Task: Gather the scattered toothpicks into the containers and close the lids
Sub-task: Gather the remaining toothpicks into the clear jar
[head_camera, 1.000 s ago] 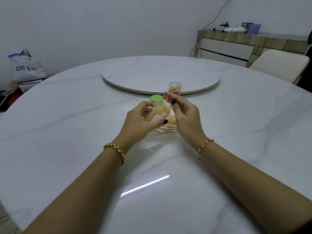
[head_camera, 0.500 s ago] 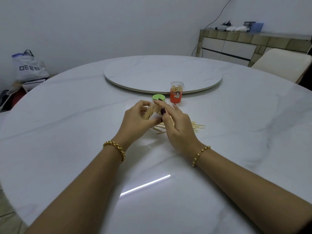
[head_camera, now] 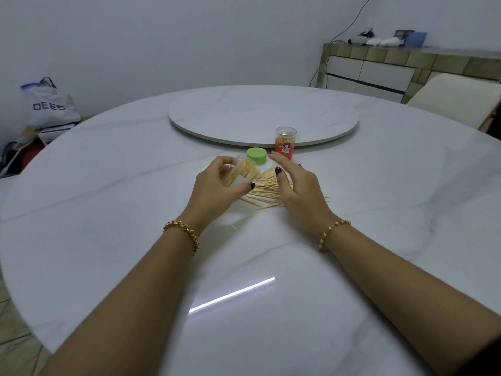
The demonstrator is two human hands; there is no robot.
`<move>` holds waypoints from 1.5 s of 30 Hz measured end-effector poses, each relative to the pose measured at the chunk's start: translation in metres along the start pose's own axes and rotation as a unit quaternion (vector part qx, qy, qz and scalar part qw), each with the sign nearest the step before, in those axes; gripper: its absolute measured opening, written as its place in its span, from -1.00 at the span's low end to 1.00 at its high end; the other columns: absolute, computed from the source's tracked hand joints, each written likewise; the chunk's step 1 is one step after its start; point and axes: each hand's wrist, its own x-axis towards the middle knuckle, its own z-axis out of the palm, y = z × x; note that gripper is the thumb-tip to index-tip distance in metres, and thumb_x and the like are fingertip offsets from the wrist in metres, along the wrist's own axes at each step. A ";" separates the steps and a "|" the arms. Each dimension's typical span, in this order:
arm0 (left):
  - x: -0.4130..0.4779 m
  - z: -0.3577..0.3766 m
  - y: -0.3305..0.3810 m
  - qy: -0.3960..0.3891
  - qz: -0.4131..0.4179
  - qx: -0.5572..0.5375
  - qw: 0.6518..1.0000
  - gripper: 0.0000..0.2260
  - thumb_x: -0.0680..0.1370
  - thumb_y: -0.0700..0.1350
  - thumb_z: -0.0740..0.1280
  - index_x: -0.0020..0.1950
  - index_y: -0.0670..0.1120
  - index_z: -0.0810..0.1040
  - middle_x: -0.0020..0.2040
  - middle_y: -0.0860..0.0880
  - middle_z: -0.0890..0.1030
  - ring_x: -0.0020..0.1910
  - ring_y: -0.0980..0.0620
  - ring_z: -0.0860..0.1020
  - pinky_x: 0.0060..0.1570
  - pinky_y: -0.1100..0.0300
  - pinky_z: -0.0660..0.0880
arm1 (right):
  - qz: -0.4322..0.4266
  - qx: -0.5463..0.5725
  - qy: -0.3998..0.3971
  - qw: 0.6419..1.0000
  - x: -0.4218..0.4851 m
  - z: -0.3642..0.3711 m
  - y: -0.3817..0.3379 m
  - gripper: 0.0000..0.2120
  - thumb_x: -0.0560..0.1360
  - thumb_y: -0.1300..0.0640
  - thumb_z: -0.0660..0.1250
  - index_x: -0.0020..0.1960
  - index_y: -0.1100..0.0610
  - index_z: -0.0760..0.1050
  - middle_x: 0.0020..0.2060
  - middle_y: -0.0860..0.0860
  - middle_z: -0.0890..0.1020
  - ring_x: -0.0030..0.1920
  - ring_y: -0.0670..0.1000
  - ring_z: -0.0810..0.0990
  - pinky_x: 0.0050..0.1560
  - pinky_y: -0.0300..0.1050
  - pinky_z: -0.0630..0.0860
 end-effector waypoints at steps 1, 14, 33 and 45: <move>0.000 -0.002 -0.001 0.006 -0.003 -0.001 1.000 -0.57 0.39 -0.10 0.53 0.19 -0.01 0.47 -0.01 0.13 0.50 -0.09 0.31 0.48 -0.24 0.62 0.36 | 0.014 -0.010 0.002 1.000 0.002 -0.003 0.002 -0.64 0.56 0.23 0.15 0.34 0.13 0.45 0.23 0.00 0.56 0.21 -0.01 0.49 0.16 -0.30 0.32; -0.001 0.002 -0.001 -0.013 0.001 0.005 1.000 -0.59 0.39 -0.11 0.52 0.17 0.00 0.46 0.04 0.08 0.49 -0.10 0.31 0.47 -0.24 0.58 0.38 | 0.013 -0.309 -0.138 0.941 0.008 -0.009 0.026 -0.74 0.59 0.01 0.22 0.16 0.07 0.59 0.21 -0.01 0.51 0.24 0.04 0.42 0.38 0.11 0.19; -0.003 0.008 0.000 -0.028 0.017 0.017 0.999 -0.59 0.38 -0.09 0.53 0.15 0.02 0.45 0.08 0.05 0.52 -0.08 0.25 0.51 -0.23 0.59 0.38 | 0.086 -0.116 0.031 0.989 0.011 -0.014 0.026 -0.86 0.51 0.23 0.35 0.00 0.17 0.67 -0.09 0.06 0.70 -0.06 0.01 0.61 -0.12 -0.36 0.37; -0.003 0.012 0.000 -0.036 0.029 0.013 0.999 -0.57 0.37 -0.08 0.54 0.18 0.00 0.47 0.10 0.01 0.55 -0.02 0.20 0.54 -0.15 0.53 0.42 | 0.133 0.246 0.089 0.956 0.018 -0.019 -0.011 -0.87 0.58 0.29 0.22 -0.03 0.23 0.56 -0.22 0.06 0.69 -0.11 -0.04 0.69 0.07 -0.24 0.55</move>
